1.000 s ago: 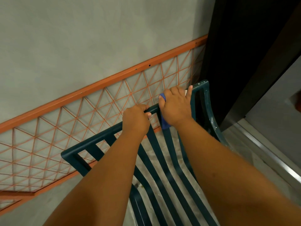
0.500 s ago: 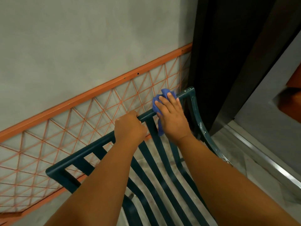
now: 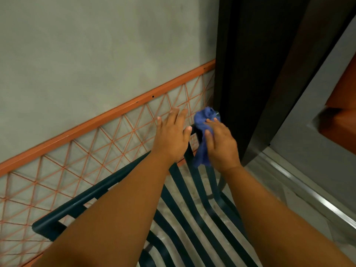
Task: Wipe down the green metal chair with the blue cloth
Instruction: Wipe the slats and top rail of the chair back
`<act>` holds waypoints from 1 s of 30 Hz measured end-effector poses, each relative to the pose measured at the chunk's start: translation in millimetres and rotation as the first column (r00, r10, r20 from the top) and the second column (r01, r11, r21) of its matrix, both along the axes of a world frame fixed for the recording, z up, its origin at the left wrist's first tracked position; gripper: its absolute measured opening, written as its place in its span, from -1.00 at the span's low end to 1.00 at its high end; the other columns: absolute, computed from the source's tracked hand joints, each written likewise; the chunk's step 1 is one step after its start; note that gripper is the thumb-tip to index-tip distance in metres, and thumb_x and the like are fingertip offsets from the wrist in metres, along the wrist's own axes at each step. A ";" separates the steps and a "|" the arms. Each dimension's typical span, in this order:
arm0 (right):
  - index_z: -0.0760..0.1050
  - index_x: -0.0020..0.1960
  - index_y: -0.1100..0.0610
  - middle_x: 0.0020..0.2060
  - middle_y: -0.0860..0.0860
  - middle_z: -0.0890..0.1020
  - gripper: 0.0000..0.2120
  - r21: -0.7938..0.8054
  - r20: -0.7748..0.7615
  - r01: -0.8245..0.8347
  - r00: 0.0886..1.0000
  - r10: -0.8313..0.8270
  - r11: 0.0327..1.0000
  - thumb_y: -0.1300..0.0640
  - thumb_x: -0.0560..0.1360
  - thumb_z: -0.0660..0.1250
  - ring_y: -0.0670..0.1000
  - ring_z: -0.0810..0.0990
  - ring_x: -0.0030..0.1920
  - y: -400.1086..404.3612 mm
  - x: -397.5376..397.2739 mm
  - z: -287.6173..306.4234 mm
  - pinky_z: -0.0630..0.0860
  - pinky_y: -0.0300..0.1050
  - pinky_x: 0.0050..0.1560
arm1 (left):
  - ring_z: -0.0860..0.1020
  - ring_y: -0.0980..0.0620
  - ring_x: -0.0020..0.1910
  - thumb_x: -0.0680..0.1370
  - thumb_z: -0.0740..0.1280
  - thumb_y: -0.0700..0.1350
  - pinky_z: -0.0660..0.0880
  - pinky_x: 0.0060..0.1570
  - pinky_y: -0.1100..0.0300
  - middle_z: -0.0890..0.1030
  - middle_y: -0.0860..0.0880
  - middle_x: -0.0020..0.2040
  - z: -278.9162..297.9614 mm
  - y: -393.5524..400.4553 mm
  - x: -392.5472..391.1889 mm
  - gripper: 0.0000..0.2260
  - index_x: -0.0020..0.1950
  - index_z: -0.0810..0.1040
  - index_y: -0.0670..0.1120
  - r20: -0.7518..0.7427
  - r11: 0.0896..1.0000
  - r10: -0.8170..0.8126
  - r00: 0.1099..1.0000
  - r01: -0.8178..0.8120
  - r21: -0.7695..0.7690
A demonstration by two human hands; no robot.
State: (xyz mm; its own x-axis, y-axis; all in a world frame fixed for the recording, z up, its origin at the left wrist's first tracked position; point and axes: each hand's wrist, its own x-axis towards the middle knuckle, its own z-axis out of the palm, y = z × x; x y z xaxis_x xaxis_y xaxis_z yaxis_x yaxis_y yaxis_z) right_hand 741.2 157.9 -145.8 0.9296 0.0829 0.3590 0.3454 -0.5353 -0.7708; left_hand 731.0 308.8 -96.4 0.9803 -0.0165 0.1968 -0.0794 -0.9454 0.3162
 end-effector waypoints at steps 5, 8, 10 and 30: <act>0.44 0.26 0.04 -0.06 -0.18 0.52 -0.73 0.487 -0.238 0.335 0.940 -0.246 0.807 0.03 0.66 0.06 -0.22 0.52 -0.03 -13.3 5.7 29.7 0.45 -0.36 0.00 | 0.09 -0.10 0.52 0.65 0.05 -0.04 0.03 0.48 -0.12 0.12 -0.13 0.54 -11.5 -0.5 6.2 -0.57 0.52 0.15 -0.06 -0.037 0.999 -0.050 0.998 0.050 0.012; 0.33 0.43 0.05 0.37 0.00 0.44 -0.63 0.404 -0.101 0.160 0.986 -0.131 0.900 0.04 0.66 0.08 -0.07 0.38 0.37 -2.2 15.5 32.9 0.30 -0.23 0.36 | 0.20 -0.11 0.47 0.63 0.07 -0.10 0.19 0.43 -0.07 0.21 -0.15 0.50 -12.4 0.3 9.1 -0.59 0.49 0.21 -0.11 0.024 0.987 0.000 1.000 0.004 -0.161; 0.32 0.46 0.02 0.51 0.02 0.25 -0.61 0.028 -0.008 -0.020 1.000 0.021 0.999 0.01 0.64 0.09 0.03 0.13 0.52 10.8 23.1 21.5 0.10 0.05 0.50 | 0.23 -0.10 0.46 0.62 0.08 -0.14 0.23 0.42 -0.04 0.24 -0.15 0.49 -13.2 0.9 10.2 -0.58 0.49 0.19 -0.14 0.040 0.974 0.043 0.998 -0.034 -0.222; 0.43 -0.21 0.11 -0.27 0.07 0.47 -0.60 -0.583 -0.379 -0.151 0.919 -0.103 0.799 -0.21 0.51 0.11 0.09 0.47 -0.16 25.3 114.6 47.4 0.37 -0.04 -0.12 | 0.10 -0.15 0.51 0.59 0.10 -0.19 0.19 0.40 -0.19 0.08 -0.17 0.55 -24.4 4.3 16.4 -0.39 0.56 -0.15 -0.08 -0.024 0.999 0.000 1.000 0.002 0.051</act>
State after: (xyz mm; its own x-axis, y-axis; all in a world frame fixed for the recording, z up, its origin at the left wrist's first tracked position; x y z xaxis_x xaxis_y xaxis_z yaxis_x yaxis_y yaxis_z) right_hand 855.8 183.1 -98.4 0.9727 0.1830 -0.1428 0.1183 -0.9201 -0.3733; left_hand 747.5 313.1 -120.8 0.9847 -0.0269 0.1724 -0.0734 -0.9602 0.2693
